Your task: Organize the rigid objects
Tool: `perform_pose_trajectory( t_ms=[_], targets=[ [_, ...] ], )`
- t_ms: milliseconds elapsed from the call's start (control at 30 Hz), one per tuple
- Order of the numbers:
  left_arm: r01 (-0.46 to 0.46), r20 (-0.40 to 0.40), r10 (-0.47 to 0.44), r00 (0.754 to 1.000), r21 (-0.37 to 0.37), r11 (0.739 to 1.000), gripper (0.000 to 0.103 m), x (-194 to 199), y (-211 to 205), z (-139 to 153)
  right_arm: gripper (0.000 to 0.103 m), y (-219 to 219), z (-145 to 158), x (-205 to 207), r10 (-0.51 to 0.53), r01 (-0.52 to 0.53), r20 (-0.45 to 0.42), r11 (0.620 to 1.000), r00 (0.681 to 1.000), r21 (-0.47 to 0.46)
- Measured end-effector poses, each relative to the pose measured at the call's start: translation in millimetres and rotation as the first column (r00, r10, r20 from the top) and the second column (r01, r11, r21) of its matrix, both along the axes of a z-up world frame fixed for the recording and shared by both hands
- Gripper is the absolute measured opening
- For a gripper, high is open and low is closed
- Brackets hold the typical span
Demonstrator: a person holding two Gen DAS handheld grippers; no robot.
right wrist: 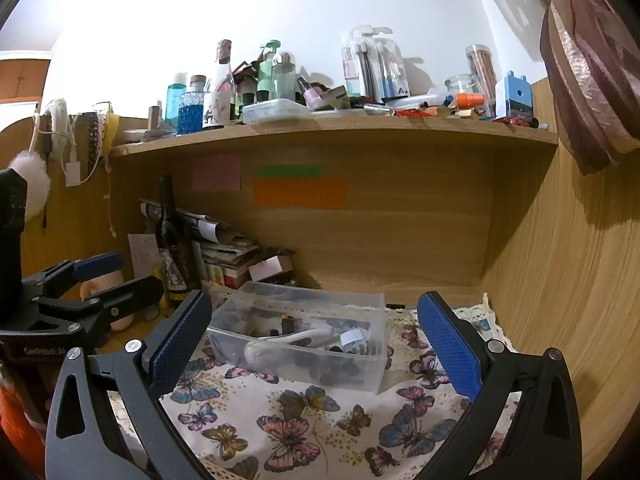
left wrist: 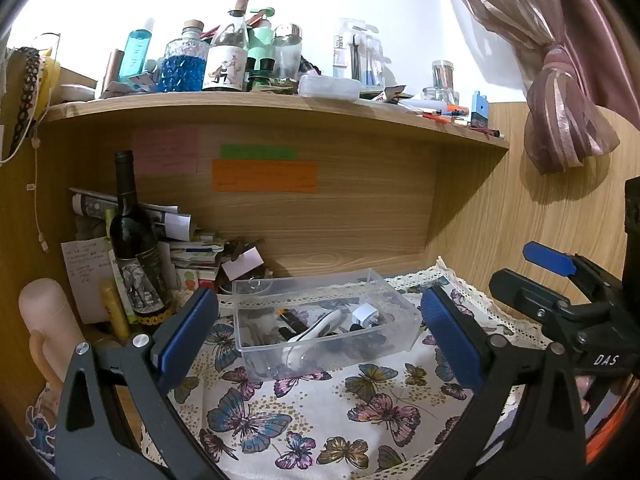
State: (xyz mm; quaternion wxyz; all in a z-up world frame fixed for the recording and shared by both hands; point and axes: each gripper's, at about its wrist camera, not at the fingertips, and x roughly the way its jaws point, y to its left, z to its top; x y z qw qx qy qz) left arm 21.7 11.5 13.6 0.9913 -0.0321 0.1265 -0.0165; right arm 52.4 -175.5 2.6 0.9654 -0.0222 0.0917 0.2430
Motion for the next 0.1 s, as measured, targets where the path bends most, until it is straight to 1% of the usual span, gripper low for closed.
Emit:
perform_pose_trajectory(
  t_ms=[100],
  targets=[
    [0.004,-0.004,-0.004,1.000,-0.003,1.000,0.103,1.6,1.2,-0.9,0.103,0.6,-2.0,3.0,0.000,-0.001,-0.011,1.000,1.000,-0.001]
  ],
)
